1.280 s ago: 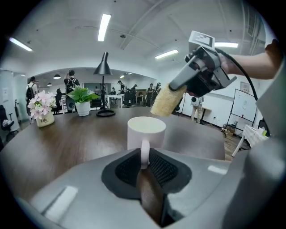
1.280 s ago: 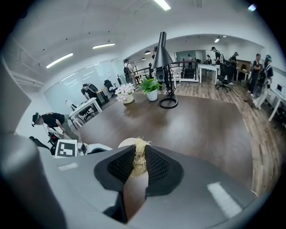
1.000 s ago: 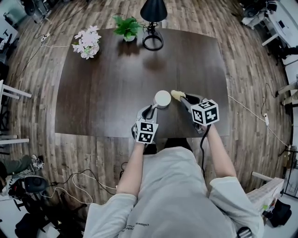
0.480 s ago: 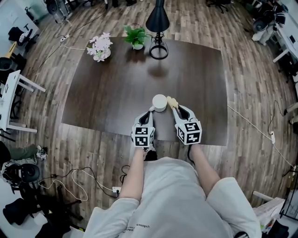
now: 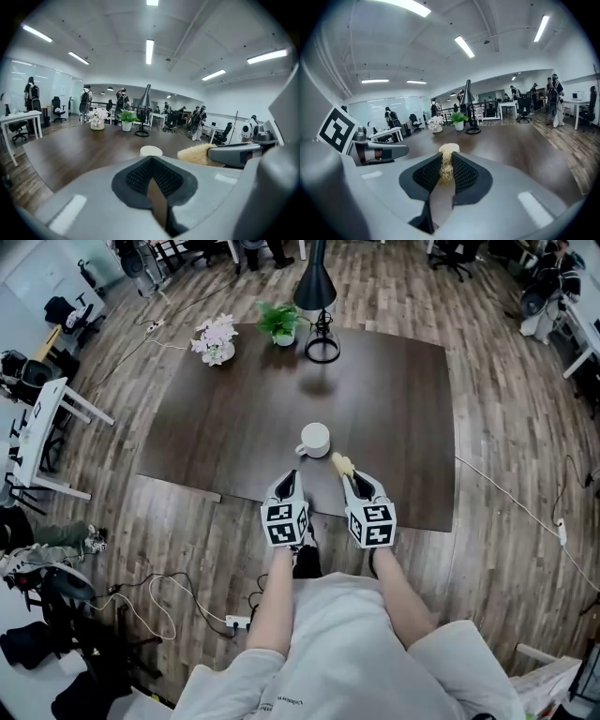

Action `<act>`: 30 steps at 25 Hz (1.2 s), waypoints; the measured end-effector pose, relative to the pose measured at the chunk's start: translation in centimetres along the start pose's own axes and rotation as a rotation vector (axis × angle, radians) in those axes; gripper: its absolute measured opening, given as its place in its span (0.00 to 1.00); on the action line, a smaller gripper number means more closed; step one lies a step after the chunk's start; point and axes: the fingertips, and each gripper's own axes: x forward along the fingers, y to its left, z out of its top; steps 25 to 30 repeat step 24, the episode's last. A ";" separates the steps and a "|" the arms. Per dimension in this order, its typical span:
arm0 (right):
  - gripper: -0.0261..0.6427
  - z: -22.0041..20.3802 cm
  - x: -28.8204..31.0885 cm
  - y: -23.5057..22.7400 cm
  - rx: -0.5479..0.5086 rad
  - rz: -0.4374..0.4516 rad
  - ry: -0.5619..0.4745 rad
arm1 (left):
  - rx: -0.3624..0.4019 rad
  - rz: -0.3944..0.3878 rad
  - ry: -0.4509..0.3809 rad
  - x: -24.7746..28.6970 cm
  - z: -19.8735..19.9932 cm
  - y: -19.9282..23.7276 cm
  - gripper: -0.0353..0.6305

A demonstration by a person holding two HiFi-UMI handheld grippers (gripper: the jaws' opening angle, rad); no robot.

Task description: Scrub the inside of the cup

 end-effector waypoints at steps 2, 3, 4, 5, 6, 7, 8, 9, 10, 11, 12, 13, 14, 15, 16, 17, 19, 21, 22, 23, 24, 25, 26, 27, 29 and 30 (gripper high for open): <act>0.16 -0.8 -1.0 0.1 -0.010 0.011 0.003 | -0.006 0.002 -0.005 -1.2 -0.7 -0.7 0.05; 0.16 -1.0 -1.3 0.2 -0.016 0.018 0.001 | -0.005 0.004 -0.005 -1.5 -1.0 -0.9 0.05; 0.16 -1.1 -1.6 0.2 -0.022 0.025 -0.002 | -0.005 0.007 -0.004 -1.8 -1.4 -1.1 0.05; 0.16 -1.2 -1.9 0.4 -0.028 0.032 -0.004 | -0.007 0.010 -0.001 -2.1 -1.7 -1.3 0.05; 0.16 -1.3 -2.2 0.5 -0.034 0.040 -0.005 | -0.009 0.013 0.001 -2.4 -1.9 -1.5 0.05; 0.16 -1.3 -2.4 0.7 -0.040 0.046 -0.007 | -0.008 0.015 0.003 -2.6 -2.0 -1.7 0.05; 0.16 -1.2 -2.6 0.8 -0.046 0.052 -0.009 | -0.005 0.016 0.003 -2.7 -2.0 -1.9 0.05; 0.16 -1.2 -2.7 1.0 -0.052 0.057 -0.010 | -0.003 0.017 0.002 -2.8 -1.9 -2.1 0.05; 0.16 -1.1 -2.7 1.1 -0.057 0.063 -0.011 | -0.001 0.016 0.000 -2.9 -1.8 -2.2 0.05; 0.16 -1.1 -2.7 1.2 -0.061 0.070 -0.013 | 0.001 0.017 -0.002 -3.0 -1.8 -2.3 0.05; 0.16 -1.0 -2.7 1.3 -0.065 0.076 -0.015 | 0.003 0.019 -0.003 -3.0 -1.8 -2.5 0.05; 0.16 -1.0 -2.8 1.4 -0.068 0.082 -0.018 | 0.006 0.020 -0.004 -3.0 -1.8 -2.6 0.05; 0.16 -1.0 -2.8 1.5 -0.070 0.088 -0.022 | 0.009 0.020 -0.004 -3.0 -1.9 -2.7 0.05; 0.16 -0.9 -2.8 1.5 -0.072 0.092 -0.025 | 0.013 0.019 -0.004 -3.0 -1.9 -2.9 0.05; 0.16 -0.9 -2.7 1.6 -0.075 0.095 -0.027 | 0.017 0.016 -0.003 -3.0 -1.9 -3.0 0.05; 0.16 -0.9 -2.7 1.6 -0.076 0.098 -0.027 | 0.022 0.013 -0.001 -2.9 -1.9 -3.1 0.05; 0.16 -0.8 -2.5 1.7 -0.078 0.101 -0.026 | 0.028 0.011 0.009 -2.8 -1.8 -3.1 0.05; 0.16 -0.8 -2.4 1.7 -0.081 0.102 -0.020 | 0.032 0.015 0.022 -2.6 -1.8 -3.0 0.05; 0.16 -0.8 -2.3 1.6 -0.082 0.102 -0.017 | 0.034 0.017 0.026 -2.5 -1.8 -3.0 0.05; 0.16 -0.8 -2.2 1.5 -0.083 0.101 -0.013 | 0.036 0.019 0.030 -2.4 -1.8 -3.1 0.05; 0.16 -0.8 -2.1 1.4 -0.084 0.099 -0.009 | 0.037 0.021 0.033 -2.3 -1.7 -3.1 0.05; 0.16 -0.8 -2.1 1.4 -0.084 0.099 -0.009 | 0.037 0.021 0.033 -2.3 -1.7 -3.1 0.05; 0.16 -0.8 -2.1 1.4 -0.084 0.099 -0.009 | 0.037 0.021 0.033 -2.3 -1.7 -3.1 0.05; 0.16 -0.8 -2.1 1.4 -0.084 0.099 -0.009 | 0.037 0.021 0.033 -2.3 -1.7 -3.1 0.05; 0.16 -0.8 -2.1 1.4 -0.084 0.099 -0.009 | 0.037 0.021 0.033 -2.3 -1.7 -3.1 0.05; 0.16 -0.8 -2.1 1.4 -0.084 0.099 -0.009 | 0.037 0.021 0.033 -2.3 -1.7 -3.1 0.05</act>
